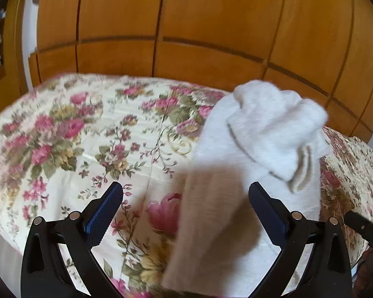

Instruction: Fold small clothes

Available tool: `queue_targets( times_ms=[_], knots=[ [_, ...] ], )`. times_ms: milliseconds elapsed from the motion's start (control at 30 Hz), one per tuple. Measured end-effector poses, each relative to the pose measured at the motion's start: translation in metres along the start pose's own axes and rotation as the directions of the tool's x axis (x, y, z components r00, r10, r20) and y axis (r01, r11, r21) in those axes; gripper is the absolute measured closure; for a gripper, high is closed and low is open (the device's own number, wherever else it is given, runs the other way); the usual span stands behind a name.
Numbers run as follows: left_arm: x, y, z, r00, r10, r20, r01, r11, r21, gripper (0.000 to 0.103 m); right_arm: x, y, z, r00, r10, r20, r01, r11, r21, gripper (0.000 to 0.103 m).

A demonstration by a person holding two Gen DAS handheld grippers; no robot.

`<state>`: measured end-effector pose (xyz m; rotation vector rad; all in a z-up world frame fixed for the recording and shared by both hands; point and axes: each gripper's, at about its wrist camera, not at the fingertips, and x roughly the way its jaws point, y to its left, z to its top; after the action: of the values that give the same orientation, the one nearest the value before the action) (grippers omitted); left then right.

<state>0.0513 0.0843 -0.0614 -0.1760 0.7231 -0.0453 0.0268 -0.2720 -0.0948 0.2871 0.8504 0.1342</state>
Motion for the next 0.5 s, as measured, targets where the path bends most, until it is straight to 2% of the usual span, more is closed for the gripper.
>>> queue_targets(
  times_ms=[67, 100, 167, 233, 300, 333, 367, 400, 433, 467, 500],
  knots=[
    [0.008, 0.011, -0.001, 0.998, -0.053, -0.039, 0.052, 0.998, -0.041, 0.003, 0.012, 0.003, 0.002, 0.999, 0.017, -0.032, -0.017, 1.000, 0.005, 0.027],
    [0.009, 0.014, -0.003, 0.996, -0.083, -0.038, 0.081, 0.995, -0.054, 0.003, 0.020, 0.004, 0.002, 0.999, 0.024, -0.049, -0.023, 1.000, 0.008, 0.029],
    [0.012, 0.015, -0.006, 0.995, -0.095, -0.029, 0.093, 0.994, -0.049, 0.003, 0.034, 0.005, 0.004, 0.997, 0.022, -0.077, -0.020, 1.000, 0.021, 0.033],
    [0.016, 0.012, -0.010, 0.994, -0.105, -0.035, 0.104, 0.994, -0.016, 0.003, 0.048, 0.006, 0.005, 0.994, 0.048, -0.101, -0.042, 0.998, 0.055, 0.034],
    [0.026, 0.007, -0.014, 0.992, -0.112, -0.063, 0.114, 0.993, 0.022, 0.005, 0.057, 0.011, 0.005, 0.993, 0.050, -0.103, -0.044, 0.997, 0.055, 0.040],
    [0.031, 0.006, -0.014, 0.990, -0.114, -0.080, 0.117, 0.993, 0.031, 0.015, 0.058, 0.013, 0.008, 0.994, 0.050, -0.102, -0.046, 0.998, 0.047, 0.054],
    [0.039, 0.004, -0.018, 0.985, -0.131, -0.115, 0.137, 0.990, 0.042, 0.023, 0.061, 0.017, 0.007, 0.993, 0.060, -0.102, -0.057, 0.998, 0.034, 0.072],
    [0.044, 0.003, -0.020, 0.979, -0.142, -0.146, 0.149, 0.988, 0.042, 0.037, 0.065, 0.020, 0.009, 0.990, 0.079, -0.113, -0.076, 0.997, 0.030, 0.078],
    [0.050, 0.003, -0.024, 0.974, -0.137, -0.178, 0.146, 0.989, 0.037, 0.038, 0.067, 0.019, 0.010, 0.988, 0.089, -0.122, -0.086, 0.996, 0.031, 0.085],
    [0.048, 0.002, -0.025, 0.977, -0.132, -0.165, 0.141, 0.989, 0.041, 0.041, 0.066, 0.021, 0.010, 0.988, 0.098, -0.122, -0.095, 0.995, 0.028, 0.090],
    [0.046, 0.000, -0.026, 0.979, -0.134, -0.152, 0.143, 0.988, 0.052, 0.049, 0.064, 0.023, 0.011, 0.989, 0.095, -0.111, -0.095, 0.995, 0.009, 0.092]
  ],
)
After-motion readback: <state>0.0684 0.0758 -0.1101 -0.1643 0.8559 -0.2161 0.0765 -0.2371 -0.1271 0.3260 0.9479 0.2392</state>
